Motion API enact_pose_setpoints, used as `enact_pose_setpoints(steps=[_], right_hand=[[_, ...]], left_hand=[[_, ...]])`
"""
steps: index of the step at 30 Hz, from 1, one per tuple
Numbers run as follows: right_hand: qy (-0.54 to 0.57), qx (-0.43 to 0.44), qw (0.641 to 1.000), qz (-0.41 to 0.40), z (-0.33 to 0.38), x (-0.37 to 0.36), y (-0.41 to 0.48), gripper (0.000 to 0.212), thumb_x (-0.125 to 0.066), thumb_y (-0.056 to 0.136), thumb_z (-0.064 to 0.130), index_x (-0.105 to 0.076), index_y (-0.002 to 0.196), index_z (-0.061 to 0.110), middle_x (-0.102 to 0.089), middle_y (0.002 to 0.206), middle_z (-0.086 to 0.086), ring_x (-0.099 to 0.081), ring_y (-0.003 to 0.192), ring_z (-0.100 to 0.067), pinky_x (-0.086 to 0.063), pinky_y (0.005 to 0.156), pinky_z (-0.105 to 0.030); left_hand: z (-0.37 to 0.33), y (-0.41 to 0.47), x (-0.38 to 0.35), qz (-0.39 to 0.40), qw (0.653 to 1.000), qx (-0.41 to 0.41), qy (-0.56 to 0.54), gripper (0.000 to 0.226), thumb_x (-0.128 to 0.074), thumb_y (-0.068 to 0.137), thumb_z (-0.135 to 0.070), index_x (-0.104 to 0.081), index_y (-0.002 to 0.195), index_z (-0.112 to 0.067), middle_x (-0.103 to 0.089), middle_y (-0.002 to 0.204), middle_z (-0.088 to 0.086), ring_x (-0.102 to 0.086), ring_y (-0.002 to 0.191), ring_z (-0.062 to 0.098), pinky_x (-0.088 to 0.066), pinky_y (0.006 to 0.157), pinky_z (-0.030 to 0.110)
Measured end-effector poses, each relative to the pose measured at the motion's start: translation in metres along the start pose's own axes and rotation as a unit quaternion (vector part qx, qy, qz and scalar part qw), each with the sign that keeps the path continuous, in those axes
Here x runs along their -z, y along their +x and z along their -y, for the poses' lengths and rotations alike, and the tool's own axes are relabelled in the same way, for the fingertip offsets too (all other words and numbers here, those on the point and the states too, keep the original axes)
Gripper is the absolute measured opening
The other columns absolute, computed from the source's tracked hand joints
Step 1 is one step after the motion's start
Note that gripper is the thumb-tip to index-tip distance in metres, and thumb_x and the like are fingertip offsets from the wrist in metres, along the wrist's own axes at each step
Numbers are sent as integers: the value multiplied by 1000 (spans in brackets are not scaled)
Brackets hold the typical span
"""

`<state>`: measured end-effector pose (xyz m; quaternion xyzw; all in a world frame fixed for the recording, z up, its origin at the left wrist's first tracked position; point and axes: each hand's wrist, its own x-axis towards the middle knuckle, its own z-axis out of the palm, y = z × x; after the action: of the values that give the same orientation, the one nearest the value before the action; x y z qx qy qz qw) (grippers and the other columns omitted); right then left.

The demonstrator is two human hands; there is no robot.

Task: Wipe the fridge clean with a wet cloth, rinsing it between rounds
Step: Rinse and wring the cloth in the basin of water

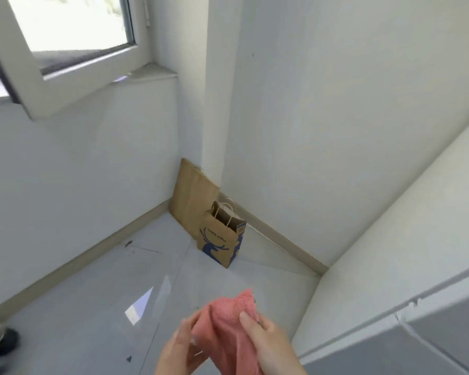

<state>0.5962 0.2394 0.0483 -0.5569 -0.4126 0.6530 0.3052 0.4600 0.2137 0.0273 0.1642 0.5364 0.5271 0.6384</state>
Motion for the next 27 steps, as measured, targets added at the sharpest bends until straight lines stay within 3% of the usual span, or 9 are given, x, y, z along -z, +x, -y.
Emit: enact_pose_setpoints(steps=[1, 2, 4, 6, 12, 15, 19, 25, 27], right_hand=[[14, -10, 1000, 18, 7, -13, -7, 11, -57, 90, 13, -67, 88, 13, -70, 62, 12, -65, 61, 5, -47, 63, -8], [42, -16, 998, 41, 14, -23, -14, 11, -58, 89, 12, -68, 90, 9, -72, 68, 4, -68, 65, -4, -52, 68, -16], [77, -40, 994, 74, 27, -47, -33, 15, -52, 91, 7, -66, 88, 5, -73, 74, -8, -69, 68, -17, -56, 71, -28], [55, -53, 991, 110, 36, -72, -54, 19, -47, 94, 8, -64, 86, 6, -72, 73, -8, -68, 67, -19, -56, 67, -31], [-147, -41, 967, 205, 33, -132, -94, 21, -48, 92, 5, -61, 77, 11, -64, 61, -1, -60, 51, -12, -45, 43, -18], [-235, -28, 940, 245, 21, -173, -110, 17, -49, 89, 5, -57, 76, 11, -56, 71, -7, -54, 60, -19, -41, 46, -22], [-329, 11, 892, 309, 10, -231, -124, 20, -49, 87, 3, -43, 69, 11, -46, 65, -7, -46, 52, -17, -33, 38, -19], [-396, 29, 839, 372, -24, -334, -140, 13, -52, 79, 2, -56, 75, -10, -50, 70, -9, -38, 66, -16, -30, 53, -21], [-410, 23, 834, 368, -31, -366, -143, 11, -50, 80, -2, -60, 75, -3, -53, 63, -6, -41, 62, -14, -33, 51, -20]], left_hand=[[-8, -12, 11, -10, 998, -19, 52, 84, -83, 39, -49, -60, 109, -9, -70, 95, 0, -61, 94, 16, -47, 81, 27], [-12, -20, 20, -26, 995, -54, 83, 72, -82, 34, -34, -63, 101, -15, -73, 85, -9, -63, 88, 5, -48, 77, 19], [-27, -55, 37, -66, 987, -87, 119, 34, -67, 51, -23, -64, 85, -24, -70, 65, -19, -64, 69, -5, -46, 60, 5], [-38, -94, 59, -116, 979, -109, 124, 13, -70, 67, -16, -66, 77, -22, -69, 58, -16, -64, 66, 3, -44, 54, 3], [-52, -175, 131, -221, 962, -82, 135, 23, -53, 88, -3, -66, 77, -18, -63, 67, -1, -59, 68, 16, -50, 50, 13], [-52, -217, 171, -258, 952, -74, 145, 18, -51, 90, -10, -64, 80, -19, -59, 70, -1, -53, 61, 9, -48, 48, 14], [-40, -262, 216, -319, 938, -44, 126, 18, -53, 90, -13, -64, 77, -20, -59, 66, -2, -51, 55, 7, -43, 43, 16], [-38, -308, 294, -418, 904, -42, 75, 12, -53, 89, -6, -64, 92, -7, -59, 70, 2, -54, 49, 3, -44, 40, 14], [-45, -312, 329, -434, 898, -49, 62, 13, -53, 89, -5, -64, 95, -5, -59, 70, 2, -55, 44, -1, -46, 43, 16]])
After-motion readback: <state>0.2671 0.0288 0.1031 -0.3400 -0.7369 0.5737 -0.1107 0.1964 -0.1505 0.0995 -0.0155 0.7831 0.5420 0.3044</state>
